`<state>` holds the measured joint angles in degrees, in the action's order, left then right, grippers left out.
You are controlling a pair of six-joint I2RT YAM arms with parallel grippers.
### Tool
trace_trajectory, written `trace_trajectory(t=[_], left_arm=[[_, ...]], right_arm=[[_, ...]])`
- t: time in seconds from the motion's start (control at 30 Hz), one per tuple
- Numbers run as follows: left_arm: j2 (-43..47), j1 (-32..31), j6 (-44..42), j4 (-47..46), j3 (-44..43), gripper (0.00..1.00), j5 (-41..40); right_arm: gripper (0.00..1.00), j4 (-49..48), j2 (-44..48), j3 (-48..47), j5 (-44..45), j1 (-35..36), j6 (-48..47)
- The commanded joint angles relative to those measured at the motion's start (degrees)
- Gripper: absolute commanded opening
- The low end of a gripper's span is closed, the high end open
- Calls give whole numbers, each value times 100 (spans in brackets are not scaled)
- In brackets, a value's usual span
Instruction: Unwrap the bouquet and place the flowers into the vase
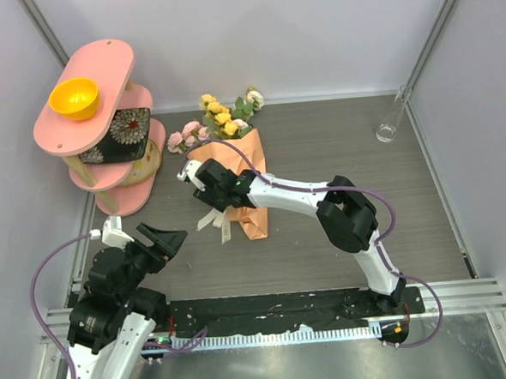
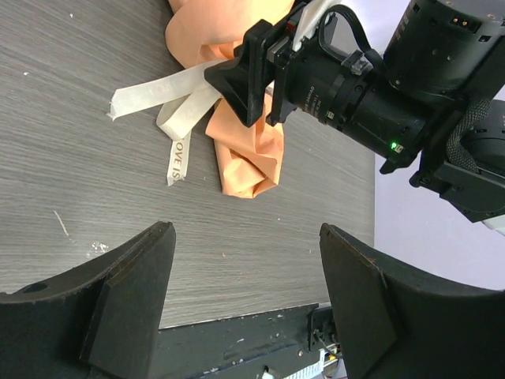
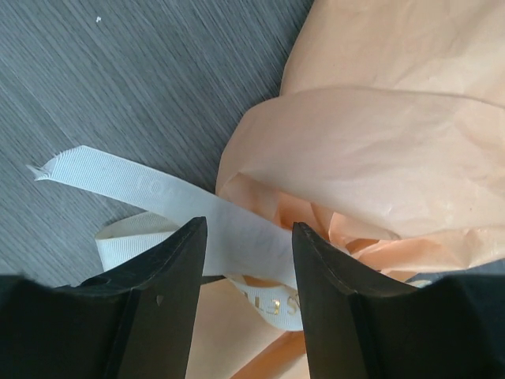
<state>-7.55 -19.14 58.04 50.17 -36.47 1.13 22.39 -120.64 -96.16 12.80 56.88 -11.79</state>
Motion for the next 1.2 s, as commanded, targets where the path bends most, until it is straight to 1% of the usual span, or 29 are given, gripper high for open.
trace_trajectory(t=[0.0,0.13,0.23,0.27,0.33,0.37,0.53,0.57,0.6,0.73,0.83,0.93,1.03,1.1,1.17], left_arm=[[-194,-11,-3,-69,-1,78,80],[-264,-20,-3,-148,-1,78,116],[-273,-20,-3,-140,-18,79,107],[-282,-20,-12,-139,-27,79,98],[-291,-20,-30,-139,-36,79,81],[-299,-20,-30,-148,-27,79,72],[-361,-11,-12,-244,43,79,116],[-387,-11,-12,-271,78,79,125],[-396,-20,-3,-297,105,79,142],[-545,-20,41,-586,254,80,361],[-809,-20,84,-937,430,83,713],[-1186,-11,76,-1307,509,84,1055],[-1503,-11,67,-1677,571,84,1284],[-1661,-11,67,-1896,623,84,1381],[-1837,-20,67,-1993,650,84,1434]], right_arm=[[53,55,-118,-403,82,33,-324],[50,169,-328,-588,65,33,-368],[44,213,-364,-597,74,33,-376],[40,213,-364,-588,74,42,-368],[36,204,-346,-588,100,42,-368],[32,178,-346,-579,118,42,-359],[19,257,-302,-676,135,60,-306],[12,239,-267,-676,135,68,-280],[10,213,-224,-676,101,60,-262],[9,187,-118,-702,179,60,-157],[9,64,31,-597,153,51,-34],[6,-85,163,-500,92,16,167],[6,-139,207,-474,-23,-54,344],[9,-147,234,-465,-180,-142,563],[9,-182,243,-430,-364,-247,747]])
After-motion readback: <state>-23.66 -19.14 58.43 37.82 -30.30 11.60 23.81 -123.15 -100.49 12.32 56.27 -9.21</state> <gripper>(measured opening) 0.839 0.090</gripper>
